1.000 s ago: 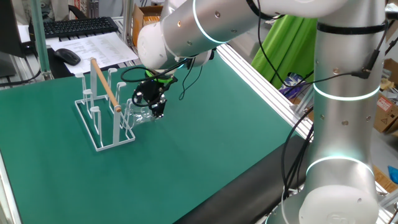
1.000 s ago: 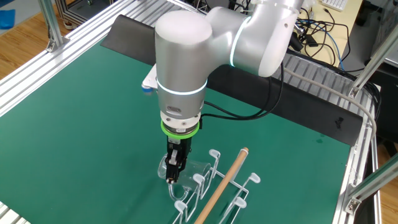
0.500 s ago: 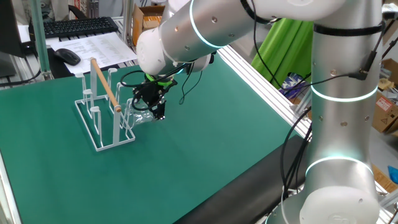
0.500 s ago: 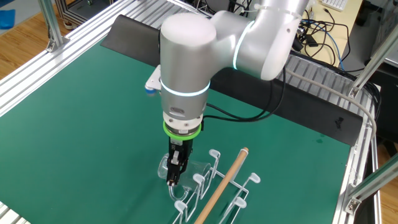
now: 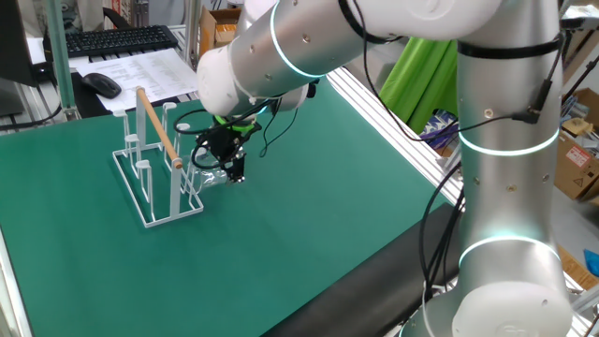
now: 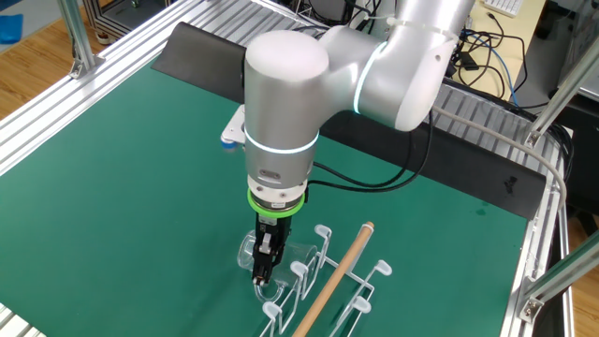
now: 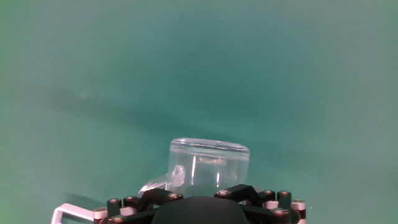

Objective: Put the cup on the cup rack

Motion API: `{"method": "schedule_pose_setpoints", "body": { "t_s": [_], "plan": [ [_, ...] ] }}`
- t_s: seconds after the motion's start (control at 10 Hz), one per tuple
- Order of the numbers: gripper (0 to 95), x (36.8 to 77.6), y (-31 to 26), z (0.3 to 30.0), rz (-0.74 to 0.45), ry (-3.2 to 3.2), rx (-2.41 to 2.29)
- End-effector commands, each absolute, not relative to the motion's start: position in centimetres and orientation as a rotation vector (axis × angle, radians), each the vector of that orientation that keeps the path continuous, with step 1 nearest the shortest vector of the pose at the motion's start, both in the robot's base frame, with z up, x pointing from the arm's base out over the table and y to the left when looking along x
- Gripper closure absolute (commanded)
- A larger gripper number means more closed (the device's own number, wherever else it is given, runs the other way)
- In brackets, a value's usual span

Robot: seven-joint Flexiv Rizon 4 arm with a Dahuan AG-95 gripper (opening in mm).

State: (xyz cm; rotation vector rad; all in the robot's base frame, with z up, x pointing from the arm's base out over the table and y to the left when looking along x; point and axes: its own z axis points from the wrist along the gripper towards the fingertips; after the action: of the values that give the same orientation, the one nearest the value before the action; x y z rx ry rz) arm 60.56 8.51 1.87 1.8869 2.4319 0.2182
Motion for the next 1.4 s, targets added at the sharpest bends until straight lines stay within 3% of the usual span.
{"method": "schedule_pose_setpoints", "body": {
  "t_s": [0.1,0.3,0.6,0.8,1.4],
  "plan": [
    [19.0,60.5,8.5,1.6,0.213,2.456,1.864],
    [57.0,60.7,8.5,2.0,0.217,2.471,1.846],
    [57.0,60.9,8.2,2.5,0.169,2.488,1.809],
    [95.0,61.5,7.4,3.5,0.163,2.504,1.785],
    [95.0,62.7,5.8,5.2,0.094,2.576,1.678]
  ]
}}
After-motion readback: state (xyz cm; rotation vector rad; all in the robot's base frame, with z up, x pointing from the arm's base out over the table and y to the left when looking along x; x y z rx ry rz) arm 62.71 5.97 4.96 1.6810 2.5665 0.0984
